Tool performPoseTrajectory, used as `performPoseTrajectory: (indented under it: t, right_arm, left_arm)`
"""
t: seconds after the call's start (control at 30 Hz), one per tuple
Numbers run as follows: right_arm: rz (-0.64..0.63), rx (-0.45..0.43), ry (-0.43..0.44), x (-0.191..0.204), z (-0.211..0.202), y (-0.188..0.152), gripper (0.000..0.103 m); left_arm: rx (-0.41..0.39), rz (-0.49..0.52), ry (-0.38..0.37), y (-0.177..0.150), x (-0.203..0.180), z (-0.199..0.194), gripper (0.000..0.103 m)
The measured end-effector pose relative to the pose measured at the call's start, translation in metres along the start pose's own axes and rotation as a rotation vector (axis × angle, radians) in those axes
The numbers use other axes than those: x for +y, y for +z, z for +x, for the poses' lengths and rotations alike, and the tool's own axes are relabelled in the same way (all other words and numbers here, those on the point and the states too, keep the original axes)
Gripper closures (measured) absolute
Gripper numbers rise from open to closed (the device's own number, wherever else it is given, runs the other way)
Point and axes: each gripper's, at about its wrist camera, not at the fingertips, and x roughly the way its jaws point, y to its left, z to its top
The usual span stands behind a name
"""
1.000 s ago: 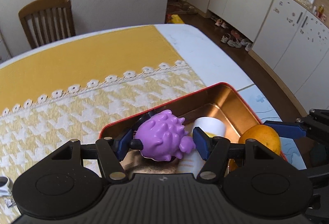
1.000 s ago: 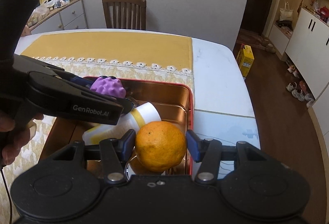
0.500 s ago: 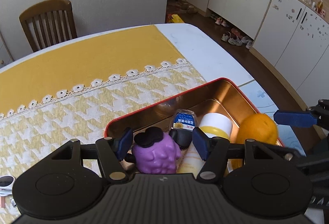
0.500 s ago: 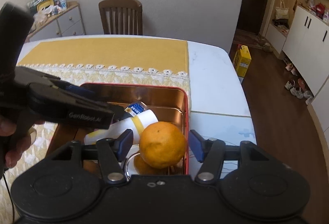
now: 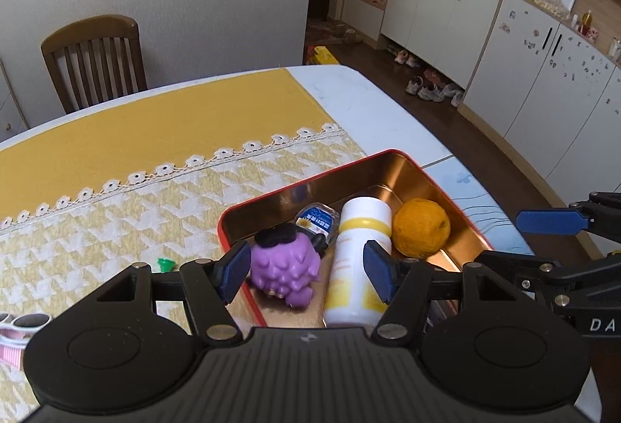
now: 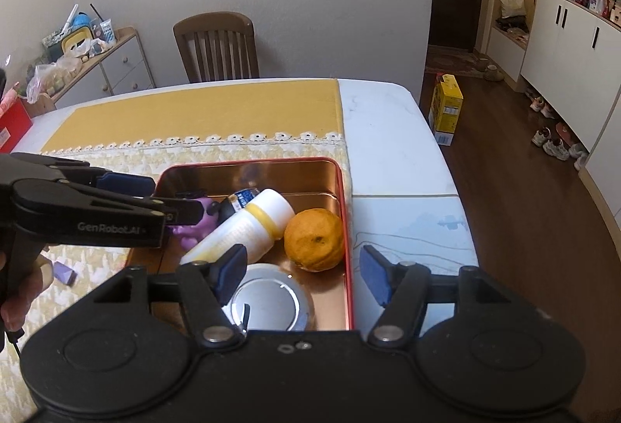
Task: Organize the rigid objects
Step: 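Open left tool over the tin while right tool releases the orange inside, then move both tools back toward the sunglasses and pink tube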
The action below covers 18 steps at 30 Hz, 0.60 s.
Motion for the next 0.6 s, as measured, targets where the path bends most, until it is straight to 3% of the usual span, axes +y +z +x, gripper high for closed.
performPoseTrajectory:
  t: [0.33, 0.43, 0.6]
  right_arm:
    - [0.009, -0.032, 0.034, 0.026, -0.027, -0.009, 0.031]
    - [0.006, -0.043, 0.055, 0.037, -0.034, -0.013, 0.026]
    - [-0.001, -0.058, 0.084, 0.059, -0.042, -0.019, 0.018]
  left_arm:
    - [-0.064, -0.003, -0.051, -0.018, 0.006, -0.055, 0.040]
    - [-0.086, -0.006, -0.054, -0.025, 0.013, -0.072, 0.034]
    - [-0.111, -0.009, -0.042, -0.039, 0.028, -0.097, 0.034]
